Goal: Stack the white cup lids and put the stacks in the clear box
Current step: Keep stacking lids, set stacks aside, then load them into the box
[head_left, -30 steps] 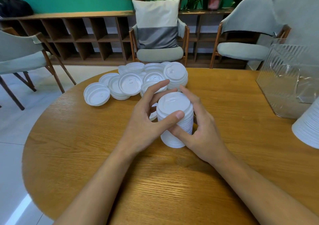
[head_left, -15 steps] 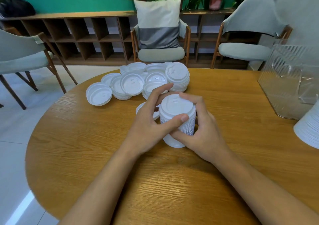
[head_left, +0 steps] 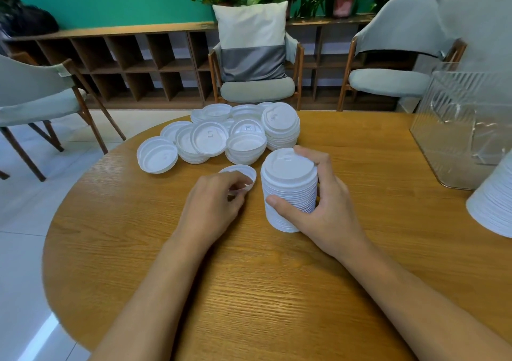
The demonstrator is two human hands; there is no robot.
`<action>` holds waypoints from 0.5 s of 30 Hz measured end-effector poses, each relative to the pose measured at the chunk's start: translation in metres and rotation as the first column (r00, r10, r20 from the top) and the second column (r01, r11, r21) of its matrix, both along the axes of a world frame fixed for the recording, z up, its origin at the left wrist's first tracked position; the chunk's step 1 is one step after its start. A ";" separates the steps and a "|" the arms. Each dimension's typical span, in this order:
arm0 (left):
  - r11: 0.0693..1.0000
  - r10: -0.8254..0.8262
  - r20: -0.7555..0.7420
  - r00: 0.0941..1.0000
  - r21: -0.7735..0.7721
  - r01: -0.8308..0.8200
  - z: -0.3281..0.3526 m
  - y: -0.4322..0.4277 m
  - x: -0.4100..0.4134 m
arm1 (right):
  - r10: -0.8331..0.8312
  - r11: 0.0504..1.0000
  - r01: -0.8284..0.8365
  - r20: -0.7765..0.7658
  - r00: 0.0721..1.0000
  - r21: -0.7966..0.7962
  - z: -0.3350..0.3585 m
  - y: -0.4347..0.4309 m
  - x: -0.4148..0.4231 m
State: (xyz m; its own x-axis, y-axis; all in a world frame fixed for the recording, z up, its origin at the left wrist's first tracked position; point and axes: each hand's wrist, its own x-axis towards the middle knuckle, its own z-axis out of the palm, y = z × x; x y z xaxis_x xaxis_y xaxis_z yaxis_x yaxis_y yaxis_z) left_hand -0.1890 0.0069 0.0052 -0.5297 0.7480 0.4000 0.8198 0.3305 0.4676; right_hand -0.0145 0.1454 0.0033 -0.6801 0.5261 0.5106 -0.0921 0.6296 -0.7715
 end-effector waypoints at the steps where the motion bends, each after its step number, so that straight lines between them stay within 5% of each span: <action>1: 1.000 -0.001 0.014 1.000 0.008 0.001 0.000 0.000 0.000 | -0.003 1.000 0.003 0.005 1.000 0.000 0.000 0.000 0.000; 5: 0.999 0.006 0.072 0.997 0.050 -0.010 0.002 0.000 0.001 | -0.007 1.000 0.007 0.008 1.000 0.004 0.000 0.000 0.000; 10: 0.957 -0.032 0.221 0.975 0.288 -0.034 0.014 -0.002 0.010 | -0.005 1.000 0.005 0.006 1.000 0.005 0.001 0.000 0.000; 15: 0.898 -0.076 0.217 0.973 0.439 -0.027 0.019 -0.001 0.010 | -0.005 1.000 0.005 0.004 1.000 0.002 0.001 0.000 0.000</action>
